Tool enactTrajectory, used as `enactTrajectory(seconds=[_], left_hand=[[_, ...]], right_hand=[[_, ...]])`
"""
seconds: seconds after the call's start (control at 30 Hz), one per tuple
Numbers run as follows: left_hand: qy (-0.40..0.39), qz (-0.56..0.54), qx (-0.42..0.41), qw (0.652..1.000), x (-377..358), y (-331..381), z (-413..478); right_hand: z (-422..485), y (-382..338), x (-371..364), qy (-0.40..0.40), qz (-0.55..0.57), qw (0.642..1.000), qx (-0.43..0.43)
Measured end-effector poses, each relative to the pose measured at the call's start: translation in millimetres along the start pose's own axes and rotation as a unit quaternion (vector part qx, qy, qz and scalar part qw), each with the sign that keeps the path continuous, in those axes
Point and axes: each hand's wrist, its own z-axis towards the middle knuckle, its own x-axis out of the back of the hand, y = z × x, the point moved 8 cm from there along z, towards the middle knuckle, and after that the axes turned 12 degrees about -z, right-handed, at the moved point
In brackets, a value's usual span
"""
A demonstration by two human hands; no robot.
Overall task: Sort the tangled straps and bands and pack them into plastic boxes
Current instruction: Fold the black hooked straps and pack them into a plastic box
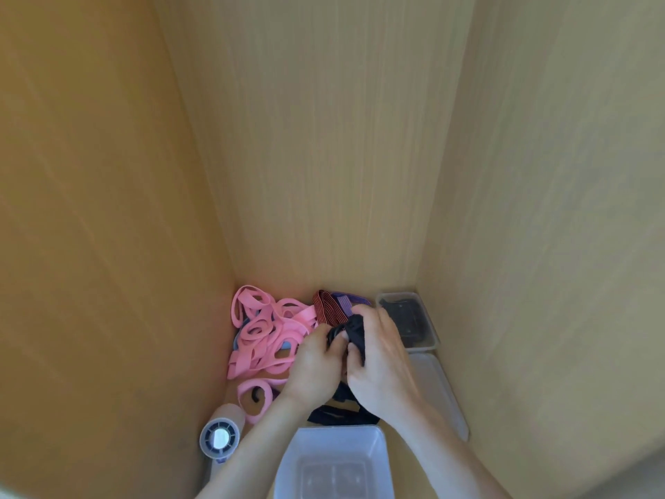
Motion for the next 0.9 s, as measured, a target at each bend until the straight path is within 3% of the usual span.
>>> enactTrajectory(seconds=[0.1, 0.23, 0.43, 0.57, 0.73, 0.9], left_hand=[[-0.048, -0.151, 0.065, 0.985, -6, -10, -1], [-0.033, -0.214, 0.078, 0.973, -7, -16, 1], [-0.005, -0.203, 0.099, 0.974, -24, -31, -2], [-0.001, -0.204, 0.083, 0.975, -26, -23, -2], [-0.046, -0.179, 0.048, 0.982, -31, -12, -7], [-0.099, -0.171, 0.082, 0.977, -37, -20, -15]], right_hand=[[-4, 7, 3, 0.010, 0.066, 0.998, 0.016], [-14, 4, 1, 0.000, 0.033, 0.997, 0.076], [-14, 10, -2, 0.001, -0.030, 0.997, 0.075], [-21, 21, -1, 0.037, 0.086, 0.995, 0.018], [-22, 33, 1, 0.073, 0.262, 0.961, -0.054], [-10, 45, 19, 0.104, 0.246, 0.961, -0.069]])
